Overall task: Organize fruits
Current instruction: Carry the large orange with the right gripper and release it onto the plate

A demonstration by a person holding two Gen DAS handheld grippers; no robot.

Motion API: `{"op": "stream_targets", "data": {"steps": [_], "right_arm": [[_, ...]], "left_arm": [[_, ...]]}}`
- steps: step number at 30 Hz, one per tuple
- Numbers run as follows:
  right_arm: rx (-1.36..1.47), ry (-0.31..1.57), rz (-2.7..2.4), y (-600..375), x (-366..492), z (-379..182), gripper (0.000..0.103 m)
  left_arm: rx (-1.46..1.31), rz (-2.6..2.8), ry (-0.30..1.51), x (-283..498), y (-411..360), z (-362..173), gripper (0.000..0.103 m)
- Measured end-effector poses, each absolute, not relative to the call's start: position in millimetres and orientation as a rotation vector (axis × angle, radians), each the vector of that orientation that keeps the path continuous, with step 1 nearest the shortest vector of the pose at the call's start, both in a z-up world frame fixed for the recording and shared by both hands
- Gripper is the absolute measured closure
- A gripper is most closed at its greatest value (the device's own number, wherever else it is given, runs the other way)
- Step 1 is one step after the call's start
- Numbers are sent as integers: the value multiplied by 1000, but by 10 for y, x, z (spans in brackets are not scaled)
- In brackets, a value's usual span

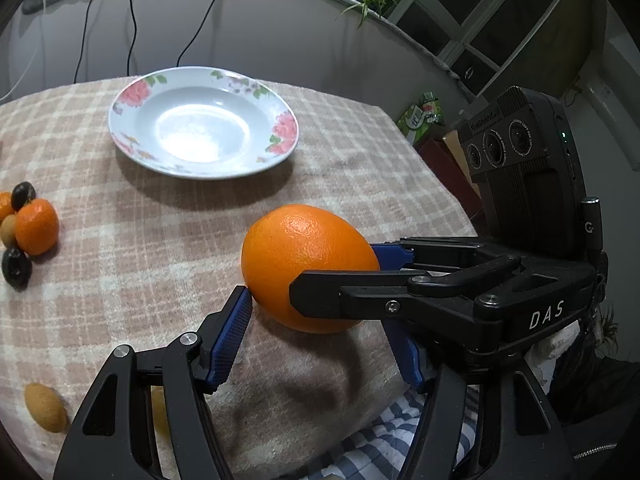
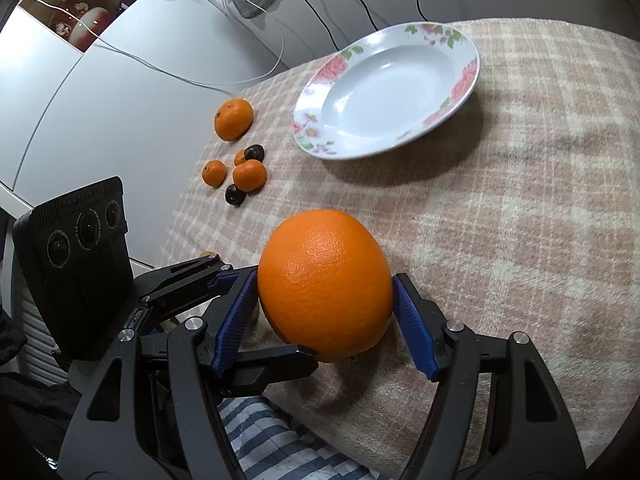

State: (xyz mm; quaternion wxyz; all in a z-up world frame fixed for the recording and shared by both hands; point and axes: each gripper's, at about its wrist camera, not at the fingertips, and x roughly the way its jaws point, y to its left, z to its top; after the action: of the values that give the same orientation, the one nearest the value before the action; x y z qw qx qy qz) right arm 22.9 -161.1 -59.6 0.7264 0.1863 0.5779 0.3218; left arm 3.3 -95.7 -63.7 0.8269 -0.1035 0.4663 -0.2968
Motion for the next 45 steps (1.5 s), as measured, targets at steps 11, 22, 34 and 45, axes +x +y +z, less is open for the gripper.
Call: {"op": "stream_targets", "data": {"steps": [11,22,34,45], "right_arm": [[378,1235,718,-1556,478,-418,32],[351,1198,725,-1421,1037,-385,32],[360,1244,730,-1306,1522,-653,32],[344,1257,736,-1263,1715,-736,32]], "left_arm": [[-222,-609,931,228,-846,-464,38],[-242,-553,890,696,-717,-412,38],[-276,-498,931,1108,-664,-613,38],[-273,-479,949,1339,-688,-638,38]]}}
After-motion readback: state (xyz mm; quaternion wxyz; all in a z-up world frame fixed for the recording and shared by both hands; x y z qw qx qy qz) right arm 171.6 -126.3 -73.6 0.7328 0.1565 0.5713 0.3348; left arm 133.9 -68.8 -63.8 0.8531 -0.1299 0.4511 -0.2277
